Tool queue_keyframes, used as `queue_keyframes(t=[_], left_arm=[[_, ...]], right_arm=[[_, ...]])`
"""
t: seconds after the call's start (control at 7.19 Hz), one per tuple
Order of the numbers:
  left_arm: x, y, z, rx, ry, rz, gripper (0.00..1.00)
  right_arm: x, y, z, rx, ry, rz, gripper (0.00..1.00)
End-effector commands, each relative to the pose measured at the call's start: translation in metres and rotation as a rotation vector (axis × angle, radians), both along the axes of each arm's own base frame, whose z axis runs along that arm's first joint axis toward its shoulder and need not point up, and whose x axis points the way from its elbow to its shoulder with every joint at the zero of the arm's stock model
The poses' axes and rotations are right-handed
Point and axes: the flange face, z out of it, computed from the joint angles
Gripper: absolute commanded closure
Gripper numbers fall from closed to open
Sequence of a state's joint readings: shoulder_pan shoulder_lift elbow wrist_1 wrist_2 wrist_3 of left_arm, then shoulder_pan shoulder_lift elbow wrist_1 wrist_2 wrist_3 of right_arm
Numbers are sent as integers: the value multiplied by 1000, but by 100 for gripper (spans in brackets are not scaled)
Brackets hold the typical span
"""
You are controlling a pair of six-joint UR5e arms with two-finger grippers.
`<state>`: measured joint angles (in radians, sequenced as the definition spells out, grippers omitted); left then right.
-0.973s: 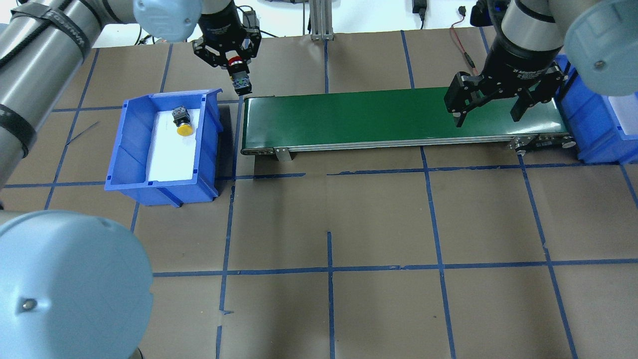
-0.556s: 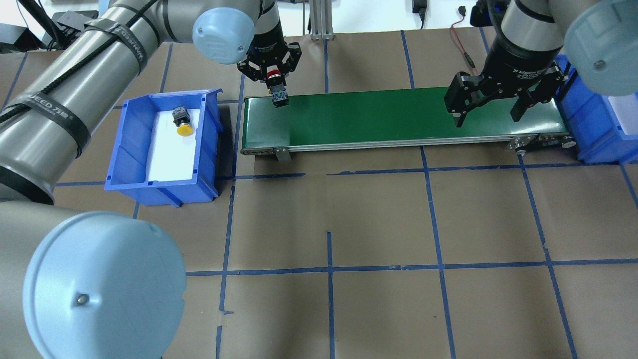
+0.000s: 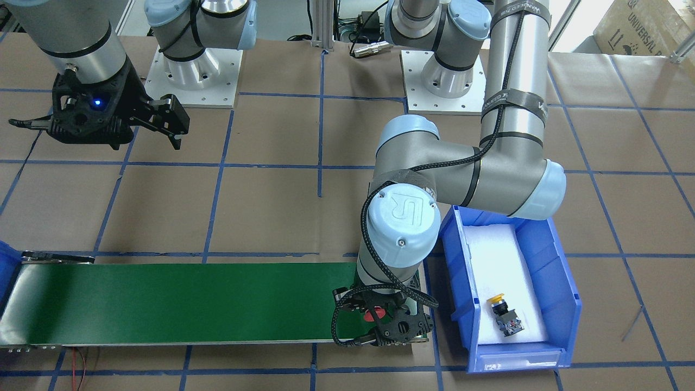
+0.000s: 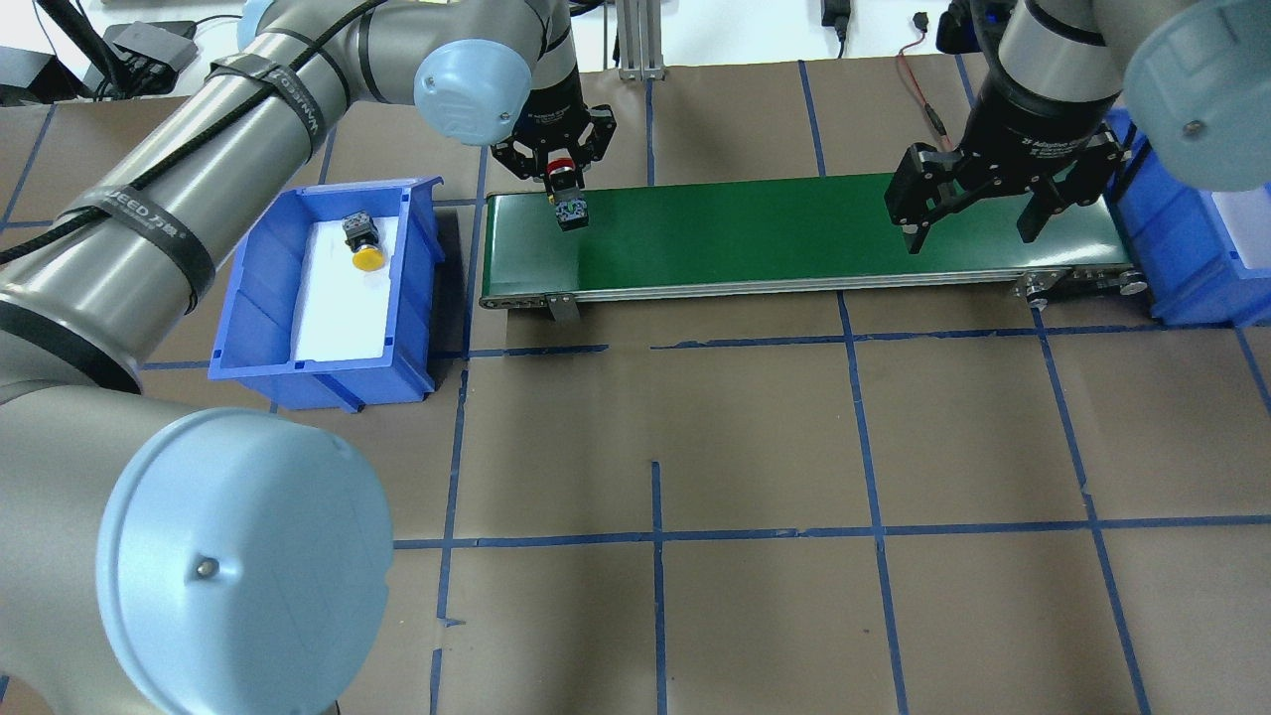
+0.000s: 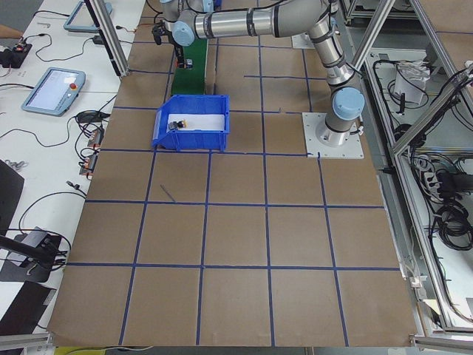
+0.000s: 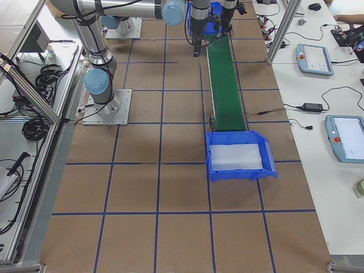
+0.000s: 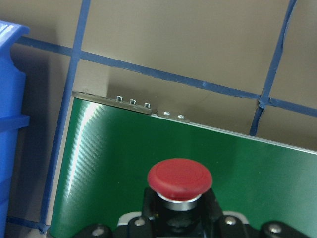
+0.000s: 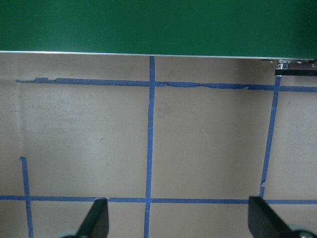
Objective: Transport two buttons from left to right
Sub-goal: 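Place the red button switch on the near end of the green conveyor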
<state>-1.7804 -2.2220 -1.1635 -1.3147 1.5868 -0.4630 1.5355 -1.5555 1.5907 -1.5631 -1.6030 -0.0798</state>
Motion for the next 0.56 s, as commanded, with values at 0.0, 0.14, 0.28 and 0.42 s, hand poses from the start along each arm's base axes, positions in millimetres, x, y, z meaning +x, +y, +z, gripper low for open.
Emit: queue_keyframes(t=[0.0, 0.14, 0.28, 0.42], left_arm=[[0, 2, -5, 10, -3, -2, 8], [1, 2, 6, -6, 0, -2, 7], [14, 2, 21, -22, 3, 0, 7], [47, -10, 36, -49, -41, -34, 7]], right_arm=[[0, 0, 0, 0, 0, 0, 0], [0, 0, 0, 0, 0, 0, 0], [0, 0, 0, 0, 0, 0, 0], [0, 0, 0, 0, 0, 1, 0]])
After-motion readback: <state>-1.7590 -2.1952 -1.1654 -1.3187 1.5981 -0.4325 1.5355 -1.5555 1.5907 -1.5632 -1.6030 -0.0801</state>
